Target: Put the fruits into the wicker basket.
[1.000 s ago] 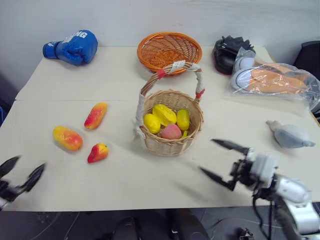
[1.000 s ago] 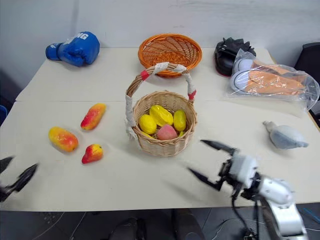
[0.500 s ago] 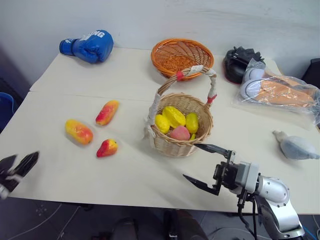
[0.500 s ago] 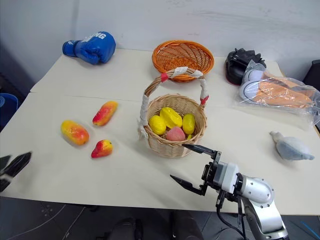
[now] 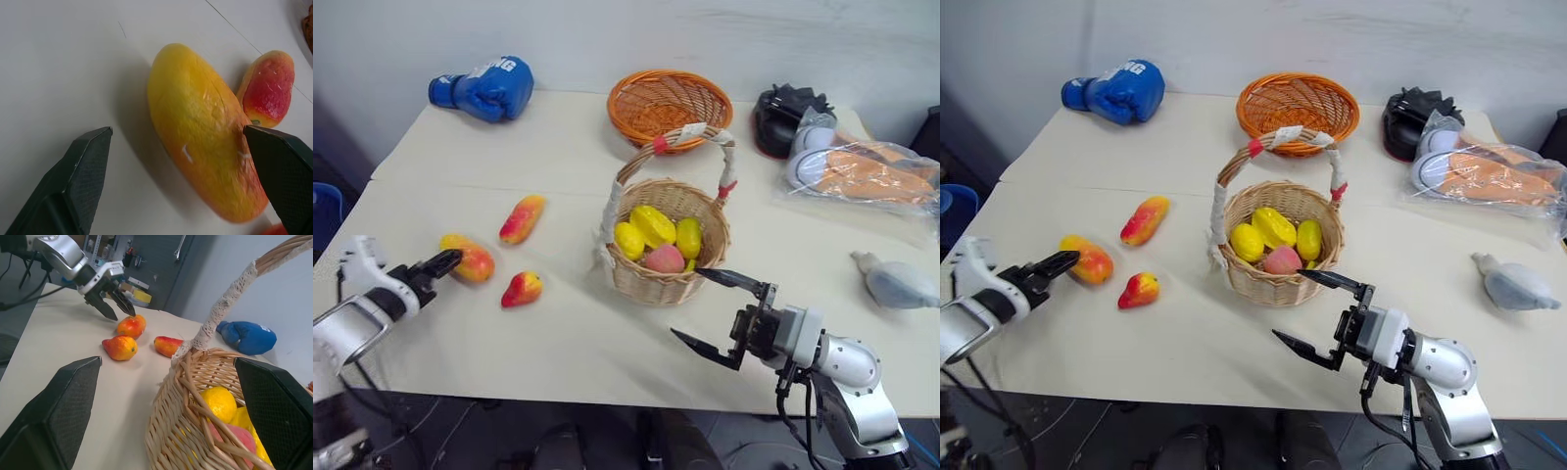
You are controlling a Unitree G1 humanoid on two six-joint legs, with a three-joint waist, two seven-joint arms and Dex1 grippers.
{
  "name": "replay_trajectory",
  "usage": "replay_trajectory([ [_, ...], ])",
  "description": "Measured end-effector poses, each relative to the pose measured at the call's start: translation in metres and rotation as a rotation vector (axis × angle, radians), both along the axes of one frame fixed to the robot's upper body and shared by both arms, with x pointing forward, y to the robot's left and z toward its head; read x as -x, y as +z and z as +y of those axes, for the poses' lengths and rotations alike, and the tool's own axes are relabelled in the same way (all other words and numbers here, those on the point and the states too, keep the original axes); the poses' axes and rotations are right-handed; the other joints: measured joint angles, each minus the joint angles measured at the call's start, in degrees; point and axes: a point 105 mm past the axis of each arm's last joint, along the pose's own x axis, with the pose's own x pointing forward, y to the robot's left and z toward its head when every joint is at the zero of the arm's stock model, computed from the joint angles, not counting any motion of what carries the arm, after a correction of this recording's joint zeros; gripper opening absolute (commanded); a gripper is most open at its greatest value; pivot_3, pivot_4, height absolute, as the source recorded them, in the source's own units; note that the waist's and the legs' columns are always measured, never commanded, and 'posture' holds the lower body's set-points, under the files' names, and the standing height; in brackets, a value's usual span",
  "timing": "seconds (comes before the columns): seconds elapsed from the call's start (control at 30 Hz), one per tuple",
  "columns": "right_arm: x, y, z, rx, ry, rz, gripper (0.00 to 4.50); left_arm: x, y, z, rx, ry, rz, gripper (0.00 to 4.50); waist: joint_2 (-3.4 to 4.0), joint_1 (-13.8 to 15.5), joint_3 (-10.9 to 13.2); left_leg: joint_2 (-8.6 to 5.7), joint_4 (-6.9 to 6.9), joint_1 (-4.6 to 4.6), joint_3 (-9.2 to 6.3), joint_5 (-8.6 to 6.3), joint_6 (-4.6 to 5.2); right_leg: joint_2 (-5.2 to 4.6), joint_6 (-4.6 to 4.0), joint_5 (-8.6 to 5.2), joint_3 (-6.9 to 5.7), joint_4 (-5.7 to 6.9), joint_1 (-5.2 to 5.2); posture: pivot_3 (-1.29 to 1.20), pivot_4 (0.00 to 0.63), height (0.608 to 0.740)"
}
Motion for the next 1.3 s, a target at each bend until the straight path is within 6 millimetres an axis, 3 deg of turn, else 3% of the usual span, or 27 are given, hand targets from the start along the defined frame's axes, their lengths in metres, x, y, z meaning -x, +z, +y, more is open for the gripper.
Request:
replay_trajectory([
  [0.27, 0.004, 0.002, 0.0, -0.019, -0.037, 0.002, 4.46, -0.029, -0.001, -0.013, 0.021, -0.065, 0.007, 4.5, 0.03, 0.6, 0.0, 0.01, -0.02, 0.01, 0.07, 0.03, -0.08, 0.04, 0.0, 0.0, 0.03, 0.03, -0.05, 0.0, 0.15, 0.74],
  [0.5, 0.006, -0.004, -0.002, -0.018, -0.084, 0.023, 4.5, -0.046, 0.001, -0.026, 0.027, -0.145, -0.014, 2.43, 0.1, 0.9, 0.0, -0.01, 0.03, 0.04, 0.06, 0.05, -0.07, 0.03, 0.02, 0.01, 0.03, 0.08, -0.01, 0.0, 0.15, 0.74],
  [0.67, 0.011, -0.002, -0.007, -0.021, -0.111, 0.032, 4.5, -0.043, 0.005, -0.011, 0.013, -0.131, -0.015, 2.28, 0.12, 0.6, -0.1, 0.04, -0.01, 0.03, 0.09, 0.08, -0.12, 0.09, 0.02, 0.01, 0.08, 0.15, -0.09, 0.0, 0.15, 0.74],
  [0.77, 0.014, 0.003, -0.019, -0.028, -0.169, 0.057, 4.5, -0.033, 0.023, 0.014, -0.057, -0.125, -0.069, 2.28, 0.08, 0.3, 0.0, 0.11, -0.06, -0.05, 0.09, 0.08, -0.19, 0.16, 0.0, 0.0, 0.08, 0.13, -0.19, 0.0, 0.15, 0.74],
  [0.87, 0.014, 0.012, -0.031, -0.062, -0.244, 0.067, 4.5, -0.03, 0.064, 0.014, -0.127, -0.236, -0.273, 2.28, 0.08, 0.7, 0.0, 0.1, -0.05, -0.08, 0.09, 0.07, -0.21, 0.15, -0.02, -0.01, 0.06, 0.08, -0.2, 0.0, 0.15, 0.74],
  [0.93, 0.013, 0.019, -0.04, -0.086, -0.299, 0.063, 4.5, -0.031, 0.095, -0.006, -0.181, -0.392, -0.434, 2.28, 0.04, 1.3, -0.1, 0.02, -0.02, -0.1, 0.05, 0.06, -0.17, 0.06, -0.02, -0.01, -0.04, 0.01, -0.12, 0.0, 0.15, 0.74],
  [1.07, 0.011, 0.033, -0.053, -0.161, -0.401, 0.058, 4.5, -0.044, 0.137, -0.09, -0.274, -0.804, -0.689, 2.28, 0.03, 2.9, -0.1, -0.22, 0.01, -0.13, 0.04, 0.08, 0.06, -0.09, 0.05, 0.03, -0.1, -0.06, -0.04, 0.0, 0.15, 0.74],
  [1.13, 0.009, 0.037, -0.054, -0.183, -0.427, 0.056, 4.5, -0.057, 0.142, -0.128, -0.304, -0.932, -0.748, 2.28, 0.05, 2.9, -0.1, -0.53, 0.03, -0.19, 0.07, 0.08, 0.15, -0.1, 0.14, 0.07, -0.04, -0.1, -0.06, 0.0, 0.15, 0.74],
  [1.3, 0.012, 0.043, -0.05, -0.215, -0.456, 0.057, 4.5, -0.08, 0.131, -0.218, -0.284, -1.181, -0.808, 2.28, 0.06, 1.9, -0.1, -0.46, 0.15, -0.48, 0.26, 0.08, 0.2, 0.12, 0.28, 0.1, 0.29, -0.15, -0.38, 0.0, 0.15, 0.74],
])
